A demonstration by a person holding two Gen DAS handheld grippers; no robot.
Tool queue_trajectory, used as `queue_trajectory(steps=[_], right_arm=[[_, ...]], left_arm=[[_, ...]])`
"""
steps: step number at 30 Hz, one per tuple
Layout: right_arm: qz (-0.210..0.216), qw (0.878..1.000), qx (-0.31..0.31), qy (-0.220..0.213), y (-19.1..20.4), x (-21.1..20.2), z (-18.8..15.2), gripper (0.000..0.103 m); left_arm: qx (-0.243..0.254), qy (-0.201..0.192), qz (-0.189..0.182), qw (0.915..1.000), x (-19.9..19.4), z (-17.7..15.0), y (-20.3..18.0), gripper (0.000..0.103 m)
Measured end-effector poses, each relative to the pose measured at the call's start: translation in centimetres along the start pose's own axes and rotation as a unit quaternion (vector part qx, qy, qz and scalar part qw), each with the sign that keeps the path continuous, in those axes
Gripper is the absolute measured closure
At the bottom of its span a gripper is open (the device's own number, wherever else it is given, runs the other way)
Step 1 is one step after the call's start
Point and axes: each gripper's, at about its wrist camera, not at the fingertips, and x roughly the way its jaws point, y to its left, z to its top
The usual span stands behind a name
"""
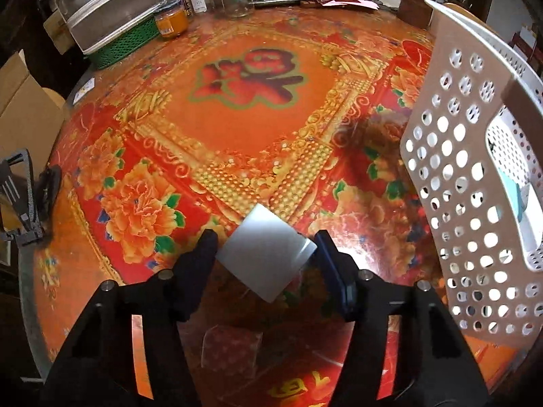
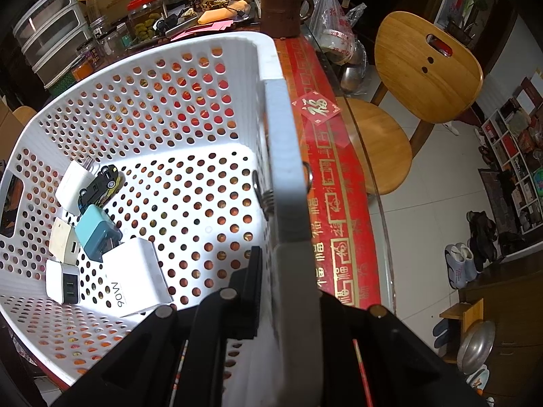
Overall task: Organize rigid objects
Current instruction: 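Grasp the white square pronged charger with the left tool, then lower the white pronged charger into the basket and open the left tool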
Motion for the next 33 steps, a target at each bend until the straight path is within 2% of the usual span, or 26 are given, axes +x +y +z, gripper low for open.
queue_trajectory(steps=[11,14,18,23,28,33], right_arm=[[0.003,1.0,-0.003,0.001,0.0,0.0,0.0,0.095],[0.003,1.0,-0.003,0.001,0.0,0.0,0.0,0.095],[0.002,1.0,-0.004,0.001,0.0,0.0,0.1,0.095],[0.001,1.0,-0.005,0.002,0.1,0.0,0.1,0.095],[0.002,1.0,-0.005,0.001,0.0,-0.1,0.1,0.095],[0.002,1.0,-0.005,0.001,0.0,-0.1,0.1,0.095]], left_arm=[[0.006,-0.047,0.057,0.9972,-3.4,-0.3,1.1,0.047],[0.005,-0.066,0.087,0.994,-5.1,0.1,1.7,0.047],[0.015,-0.098,0.141,0.985,-8.2,1.2,1.6,0.047],[0.035,-0.131,0.149,0.9796,-11.7,2.7,0.7,0.047],[0.054,-0.157,0.128,0.9777,-14.7,3.6,-1.1,0.047],[0.086,-0.189,0.095,0.9735,-18.3,4.2,-5.1,0.047]])
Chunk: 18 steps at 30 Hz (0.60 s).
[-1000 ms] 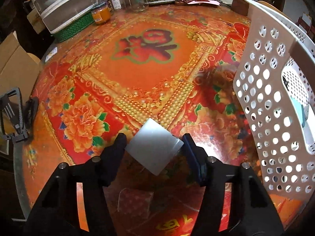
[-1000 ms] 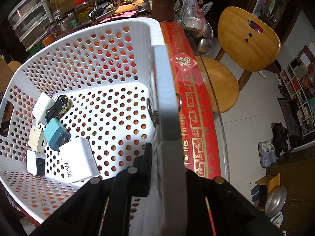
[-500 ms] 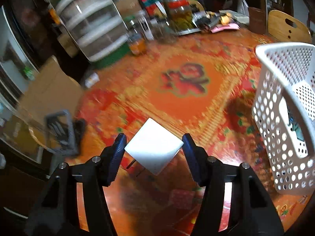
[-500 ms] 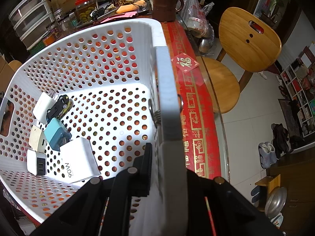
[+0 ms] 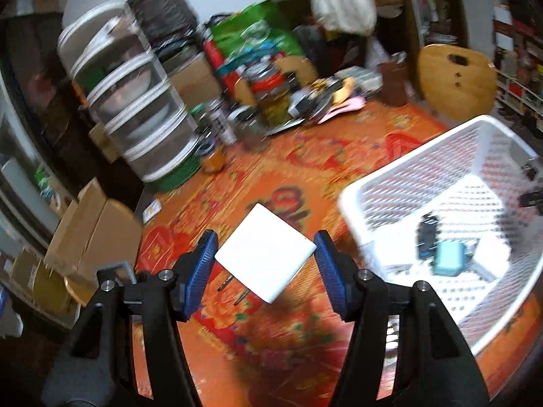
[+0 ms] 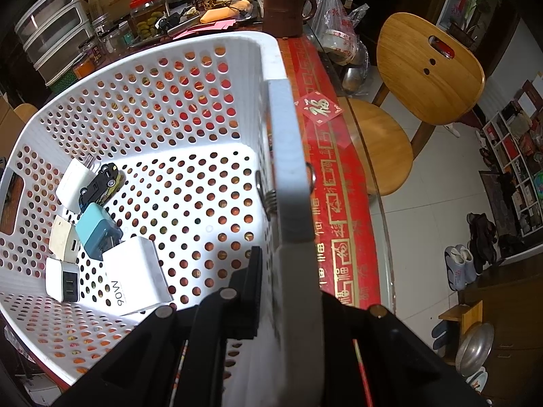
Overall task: Organize rigid objects
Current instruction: 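Lower the white pronged charger into the basket and open the left tool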
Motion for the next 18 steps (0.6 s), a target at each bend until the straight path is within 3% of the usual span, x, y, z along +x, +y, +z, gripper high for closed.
queue_trajectory(steps=[9,18], right_arm=[[0.0,1.0,-0.001,0.0,-0.2,0.0,0.0,0.095],[0.0,1.0,-0.001,0.0,-0.2,0.0,0.0,0.095]], left_arm=[[0.086,-0.002,-0.036,0.9956,-0.7,2.2,-7.9,0.047],[0.121,0.01,-0.07,0.9901,1.3,1.3,-11.4,0.047]])
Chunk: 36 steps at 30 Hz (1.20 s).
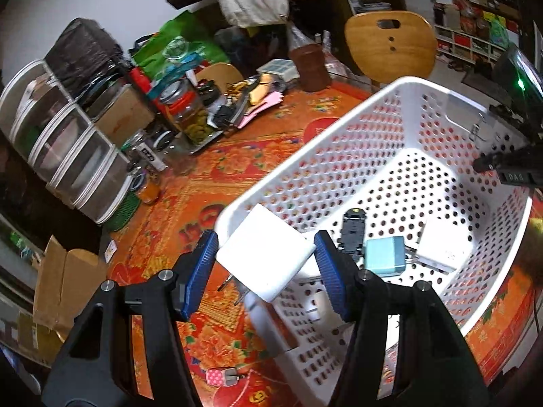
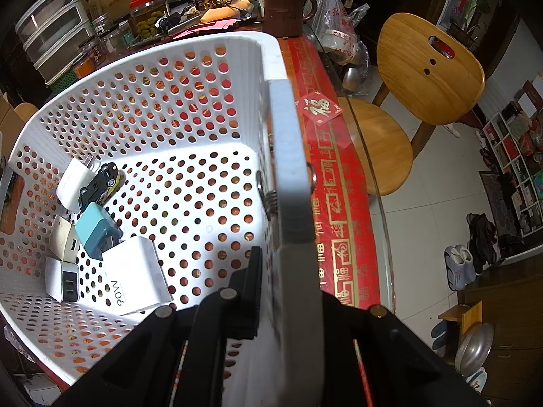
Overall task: Organize rigid objects
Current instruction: 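Lower the white pronged charger into the basket and open the left tool, then grasp the pink Hello Kitty charger with the left tool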
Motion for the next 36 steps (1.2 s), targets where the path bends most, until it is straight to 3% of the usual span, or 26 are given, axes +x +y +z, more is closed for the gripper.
queue_trajectory(steps=[9,17,18,20,21,22,25,30,36], right_arm=[[0.0,1.0,-0.001,-0.001,-0.1,0.0,-0.1,0.095],[-0.001,1.0,0.0,-0.001,-0.1,0.0,-0.1,0.095],[-0.001,1.0,0.0,-0.001,0.0,0.0,-0.1,0.095],[-0.001,1.0,0.0,0.0,0.0,0.0,-0.1,0.095],[-0.002,1.0,-0.001,0.0,-0.1,0.0,-0.1,0.095],[-0.002,1.0,-0.001,0.0,-0.1,0.0,-0.1,0.095],[-0.003,1.0,0.0,0.0,-0.1,0.0,-0.1,0.095],[-0.004,1.0,0.001,0.001,-0.2,0.1,-0.2,0.095],[-0.002,1.0,0.002,0.0,-0.2,0.1,-0.2,0.095]], left_arm=[[0.022,0.015,-0.041,0.9988,1.7,0.4,-3.6,0.047],[0.03,0.016,-0.047,0.9983,2.3,0.5,-5.2,0.046],[0.028,0.012,-0.047,0.9984,2.2,0.5,-5.2,0.045],[0.028,0.002,-0.04,0.9988,1.8,0.6,-5.2,0.029],[0.029,-0.004,-0.036,0.9989,1.5,0.6,-5.0,0.014],[0.026,-0.013,-0.038,0.9989,1.2,0.6,-4.9,0.008],[0.013,-0.027,-0.053,0.9981,0.2,0.6,-4.3,0.008],[-0.009,-0.046,-0.047,0.9978,-1.7,0.0,-2.2,0.008],[-0.083,-0.053,-0.027,0.9948,-4.5,-4.4,3.5,0.008]])
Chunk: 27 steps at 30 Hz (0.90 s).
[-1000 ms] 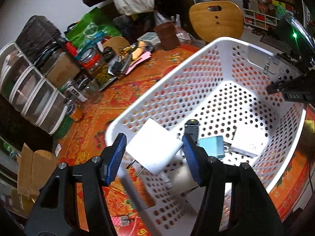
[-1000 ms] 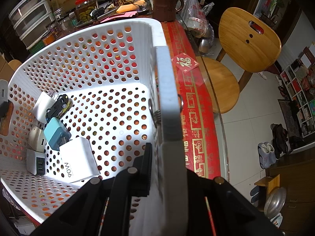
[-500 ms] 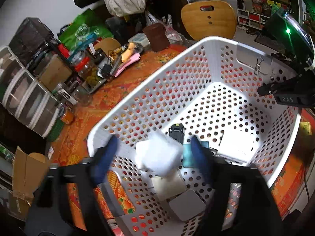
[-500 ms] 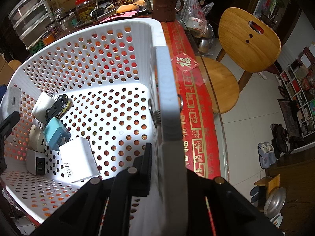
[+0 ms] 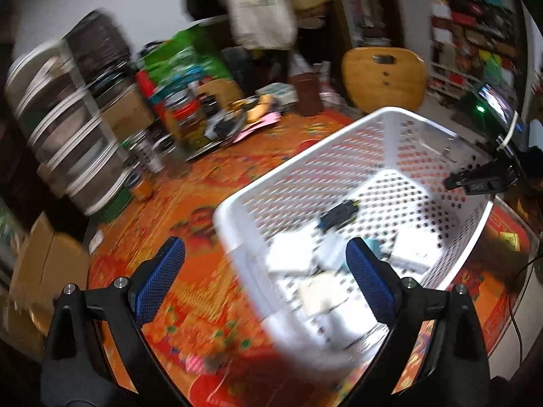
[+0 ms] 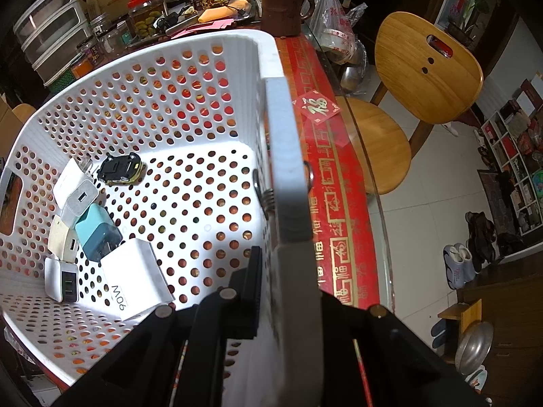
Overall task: Organize rigid objects
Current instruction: 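Grasp the pink Hello Kitty charger with the left tool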
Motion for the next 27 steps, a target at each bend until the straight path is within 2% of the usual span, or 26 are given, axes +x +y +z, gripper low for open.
queue_trajectory(steps=[2,4,7,13,14,16,20,22,24,27], right_arm=[[-0.001,1.0,0.001,0.0,0.0,0.0,0.0,0.095],[0.001,1.0,0.0,-0.001,-0.1,0.0,0.0,0.095],[0.002,1.0,0.001,-0.002,-0.1,-0.1,0.0,0.095],[0.006,1.0,0.0,-0.003,-0.1,-0.1,0.0,0.095],[0.007,1.0,0.0,-0.003,0.0,-0.1,0.0,0.095],[0.006,1.0,-0.001,-0.003,0.0,-0.1,0.0,0.095],[0.008,1.0,-0.001,-0.003,0.0,-0.1,0.1,0.095],[0.008,1.0,-0.002,-0.003,0.0,-0.1,0.1,0.095],[0.007,1.0,-0.001,-0.003,0.2,-0.1,0.1,0.095],[0.007,1.0,-0.001,-0.003,0.1,-0.1,0.0,0.095]], left_arm=[[-0.044,0.005,0.01,0.999,-0.8,-1.8,3.0,0.008],[-0.088,0.017,0.02,0.9958,-1.0,-4.0,6.2,0.001],[-0.151,0.064,0.029,0.9861,0.9,-8.1,10.4,0.001],[-0.193,0.134,0.016,0.9719,6.2,-13.8,12.0,0.002],[-0.204,0.144,0.009,0.9684,7.1,-14.5,12.1,0.005],[-0.215,0.153,0.004,0.9645,8.1,-15.3,11.8,0.018],[-0.218,0.167,0.002,0.9615,9.7,-16.0,10.9,0.029],[-0.22,0.17,0.002,0.9605,10.0,-16.2,10.7,0.048],[-0.218,0.175,-0.001,0.9601,10.4,-16.5,10.4,0.058],[-0.215,0.175,0.003,0.9608,10.4,-16.4,10.3,0.06]])
